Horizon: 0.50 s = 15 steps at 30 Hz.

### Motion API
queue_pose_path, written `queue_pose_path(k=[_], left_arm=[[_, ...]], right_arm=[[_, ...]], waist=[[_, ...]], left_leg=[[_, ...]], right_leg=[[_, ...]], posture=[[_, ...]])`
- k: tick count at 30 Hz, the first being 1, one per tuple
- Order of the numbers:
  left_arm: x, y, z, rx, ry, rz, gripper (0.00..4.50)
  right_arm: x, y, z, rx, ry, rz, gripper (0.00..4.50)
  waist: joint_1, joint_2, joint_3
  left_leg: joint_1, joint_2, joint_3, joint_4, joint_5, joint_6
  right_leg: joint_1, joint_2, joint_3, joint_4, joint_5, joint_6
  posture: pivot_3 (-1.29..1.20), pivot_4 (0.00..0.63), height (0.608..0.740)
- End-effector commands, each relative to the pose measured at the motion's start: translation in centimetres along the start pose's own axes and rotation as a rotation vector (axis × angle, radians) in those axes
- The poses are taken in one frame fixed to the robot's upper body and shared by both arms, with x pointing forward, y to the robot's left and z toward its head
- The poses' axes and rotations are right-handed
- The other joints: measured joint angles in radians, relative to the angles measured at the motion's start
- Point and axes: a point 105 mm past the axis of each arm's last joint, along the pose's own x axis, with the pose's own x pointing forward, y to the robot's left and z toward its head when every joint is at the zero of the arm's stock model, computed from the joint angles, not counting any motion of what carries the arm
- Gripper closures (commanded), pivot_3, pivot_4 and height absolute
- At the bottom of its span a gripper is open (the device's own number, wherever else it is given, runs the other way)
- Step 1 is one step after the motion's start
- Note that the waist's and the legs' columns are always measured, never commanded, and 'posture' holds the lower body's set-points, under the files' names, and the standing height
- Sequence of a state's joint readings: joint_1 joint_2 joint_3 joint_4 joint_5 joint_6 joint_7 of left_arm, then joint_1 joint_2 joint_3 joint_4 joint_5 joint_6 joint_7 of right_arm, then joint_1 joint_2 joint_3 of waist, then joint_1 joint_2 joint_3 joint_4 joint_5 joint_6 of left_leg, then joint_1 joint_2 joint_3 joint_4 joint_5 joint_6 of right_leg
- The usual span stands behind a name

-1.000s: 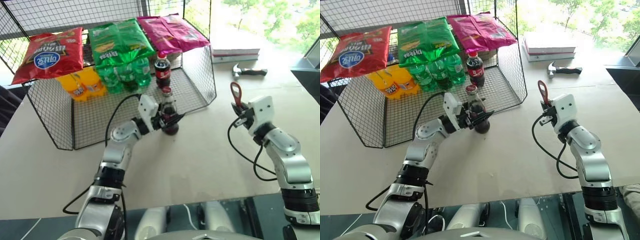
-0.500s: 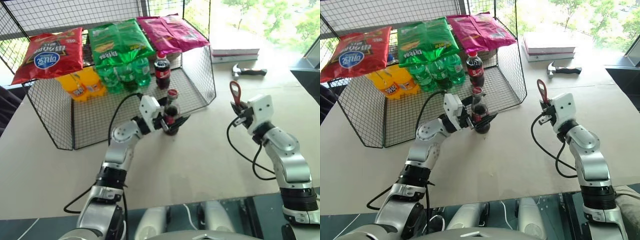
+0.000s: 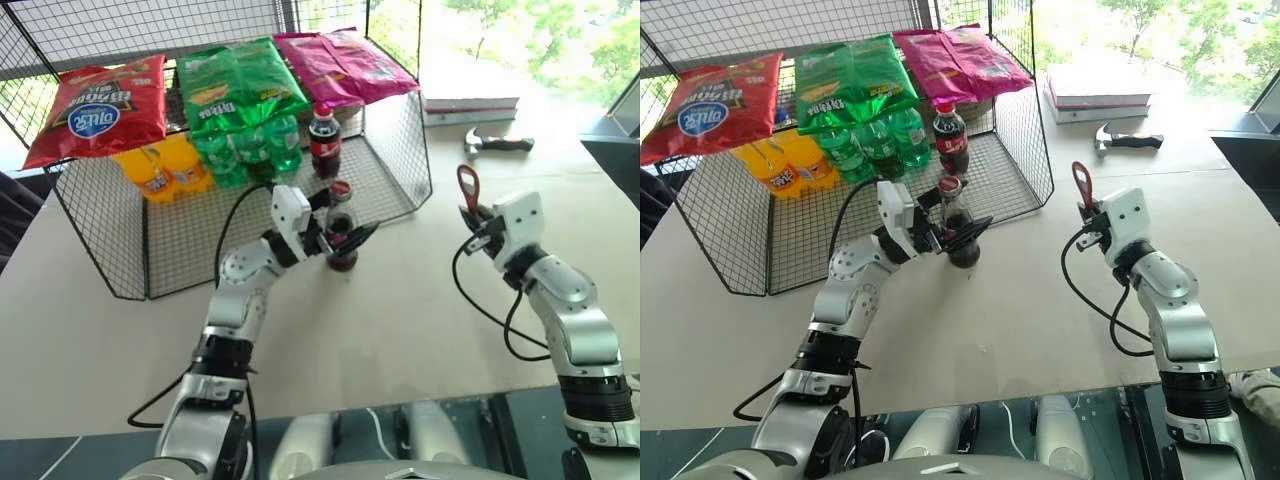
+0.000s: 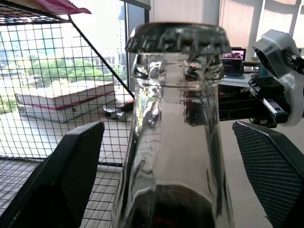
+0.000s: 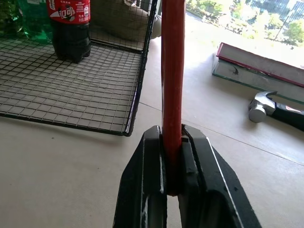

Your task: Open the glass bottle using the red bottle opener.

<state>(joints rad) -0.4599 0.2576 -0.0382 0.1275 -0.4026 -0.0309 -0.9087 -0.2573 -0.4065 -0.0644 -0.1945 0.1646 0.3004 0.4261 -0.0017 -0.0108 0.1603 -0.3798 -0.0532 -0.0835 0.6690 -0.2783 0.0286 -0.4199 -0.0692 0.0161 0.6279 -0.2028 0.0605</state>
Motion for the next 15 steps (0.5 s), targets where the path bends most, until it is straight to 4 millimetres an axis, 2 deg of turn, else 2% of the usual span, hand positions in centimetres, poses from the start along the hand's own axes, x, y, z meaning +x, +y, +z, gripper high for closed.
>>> queue_pose_path(k=[1,7,11,14,15], left_arm=[[0.25,-0.03,1.57,0.026,-0.056,0.0,0.04],[0.24,-0.09,1.67,0.02,-0.06,0.003,0.04],[0.13,-0.13,1.67,0.018,-0.058,0.003,1.2],[-0.04,-0.24,1.53,0.016,-0.049,0.001,2.59],[-0.09,-0.27,1.49,0.016,-0.046,0.001,2.62]], right_arm=[[0.26,0.01,1.52,-0.028,-0.059,0.003,4.5],[0.24,0.11,1.44,-0.028,-0.056,0.008,4.5],[0.32,0.26,1.45,-0.028,-0.057,0.014,4.5],[0.47,0.64,1.69,-0.043,-0.062,0.034,4.5],[0.55,0.84,1.82,-0.051,-0.065,0.043,4.5]], waist=[[0.0,0.0,0.0],[0.0,0.0,0.0],[0.0,0.0,0.0],[-0.001,0.0,0.0],[-0.001,0.001,0.0]], left_leg=[[0.0,0.0,0.0,0.0,0.0,0.0],[0.0,0.0,0.0,0.0,0.0,0.0],[0.0,0.0,0.0,0.0,0.0,0.0],[0.0,0.0,0.0,0.0,0.0,0.0],[0.0,0.0,0.0,0.0,0.0,0.0]], right_leg=[[0.0,0.0,0.0,0.0,0.0,0.0],[0.0,0.0,0.0,0.0,0.0,0.0],[0.0,0.0,0.0,0.0,0.0,0.0],[0.0,0.0,0.0,0.0,0.0,0.0],[0.0,0.0,0.0,0.0,0.0,0.0]], posture=[[0.0,0.15,0.74],[0.0,0.15,0.74],[0.0,0.15,0.74],[0.0,0.15,0.74],[0.0,0.15,0.74]])
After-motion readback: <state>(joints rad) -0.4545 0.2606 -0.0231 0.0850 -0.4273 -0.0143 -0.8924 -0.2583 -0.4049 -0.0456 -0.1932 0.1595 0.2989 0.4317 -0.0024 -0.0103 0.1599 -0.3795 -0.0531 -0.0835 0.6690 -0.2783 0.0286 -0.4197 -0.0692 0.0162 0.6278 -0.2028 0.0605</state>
